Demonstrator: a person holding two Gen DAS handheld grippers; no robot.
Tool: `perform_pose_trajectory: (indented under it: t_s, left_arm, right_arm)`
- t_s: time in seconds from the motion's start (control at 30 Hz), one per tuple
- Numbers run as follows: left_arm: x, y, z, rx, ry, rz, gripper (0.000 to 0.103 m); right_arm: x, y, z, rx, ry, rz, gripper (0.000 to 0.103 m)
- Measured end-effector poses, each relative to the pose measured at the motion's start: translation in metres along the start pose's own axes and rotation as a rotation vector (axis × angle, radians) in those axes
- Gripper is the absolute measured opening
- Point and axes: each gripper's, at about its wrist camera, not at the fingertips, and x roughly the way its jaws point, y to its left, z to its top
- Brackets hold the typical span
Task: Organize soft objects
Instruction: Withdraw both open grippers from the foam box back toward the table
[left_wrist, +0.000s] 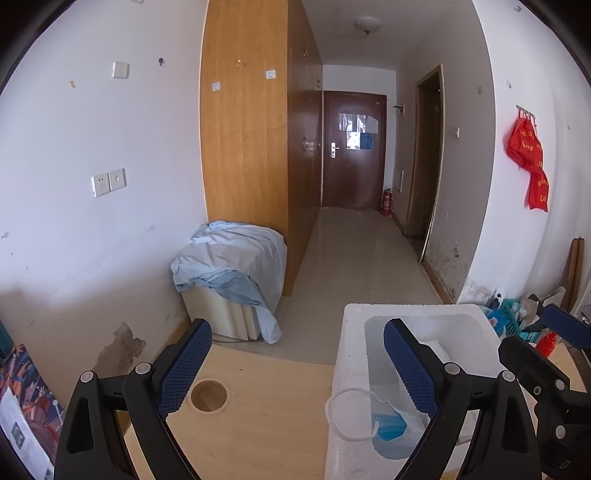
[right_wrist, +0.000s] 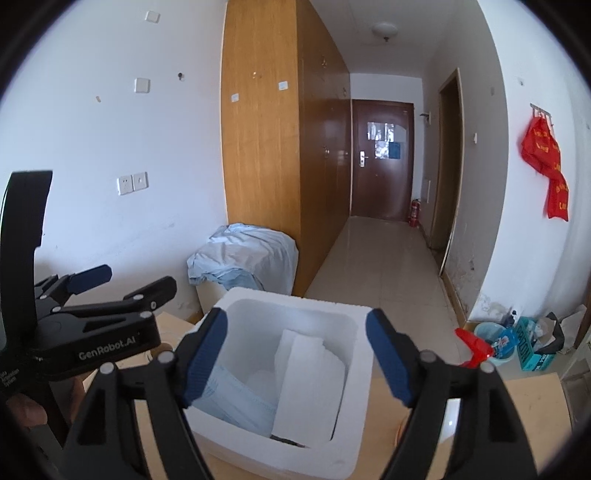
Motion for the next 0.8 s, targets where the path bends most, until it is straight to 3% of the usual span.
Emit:
perform_pose_trajectory:
  t_s: [0.47,0.67,0.8]
  left_arm:
    - [-0.014,0.0,0.002,-0.007,-0.012,-0.011,0.095]
    - [-0.049,0.0,0.0,-0.003,-0.035,-0.011,0.095]
    - [-0.075,0.001,-0.008,-0.003,-0.046,-0.011,0.095]
  right_arm:
    - [-0.017,-0.004,0.002,0.019,-0.001,-0.025,0.082]
    - [-0.049,-0.001,-0.008,0.037,-0.022,-0.046,0.097]
    - [-0.068,0.006,-0.013,0.025,-0.029,-0.057,0.1]
